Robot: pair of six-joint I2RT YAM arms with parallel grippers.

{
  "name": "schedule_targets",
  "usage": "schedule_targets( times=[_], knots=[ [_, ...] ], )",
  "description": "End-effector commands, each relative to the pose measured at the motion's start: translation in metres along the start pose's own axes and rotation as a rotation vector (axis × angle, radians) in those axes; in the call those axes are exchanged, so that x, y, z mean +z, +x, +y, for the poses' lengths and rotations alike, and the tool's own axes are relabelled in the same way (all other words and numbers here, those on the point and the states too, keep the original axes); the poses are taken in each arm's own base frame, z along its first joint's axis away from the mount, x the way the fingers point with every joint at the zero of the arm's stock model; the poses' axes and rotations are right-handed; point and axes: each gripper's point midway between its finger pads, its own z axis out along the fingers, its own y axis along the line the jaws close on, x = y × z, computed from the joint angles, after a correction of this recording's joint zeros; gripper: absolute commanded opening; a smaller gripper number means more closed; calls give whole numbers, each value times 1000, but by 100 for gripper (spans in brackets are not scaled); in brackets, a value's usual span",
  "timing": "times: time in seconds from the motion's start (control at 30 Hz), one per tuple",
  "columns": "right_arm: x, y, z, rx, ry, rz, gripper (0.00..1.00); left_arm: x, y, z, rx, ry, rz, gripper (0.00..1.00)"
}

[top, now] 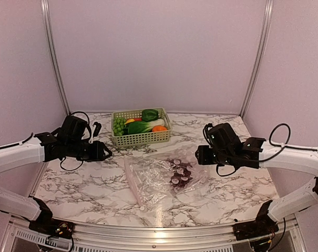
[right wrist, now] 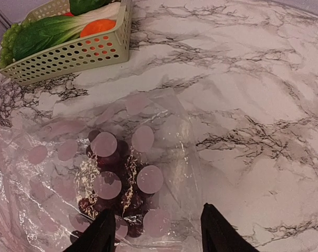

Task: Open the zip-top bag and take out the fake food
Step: Place the fake fruit in the bin, then pick up the fake fruit from the zipper food storage bag.

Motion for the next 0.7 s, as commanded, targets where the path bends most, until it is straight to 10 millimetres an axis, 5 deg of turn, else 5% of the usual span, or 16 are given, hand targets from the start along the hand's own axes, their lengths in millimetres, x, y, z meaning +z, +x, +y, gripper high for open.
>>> schedule_targets(
  times=[0.0, 0.17, 0.67],
  knots=[
    [9, -23, 12, 20, -86, -24, 49, 3, 24, -12, -48, 33, 3, 37],
    [26, -22, 6, 25, -71, 0, 34, 14, 53, -25, -80, 91, 33, 29],
    [71, 32, -20, 21, 54, 122, 27, 69, 88, -62, -99, 180, 84, 25]
  ],
)
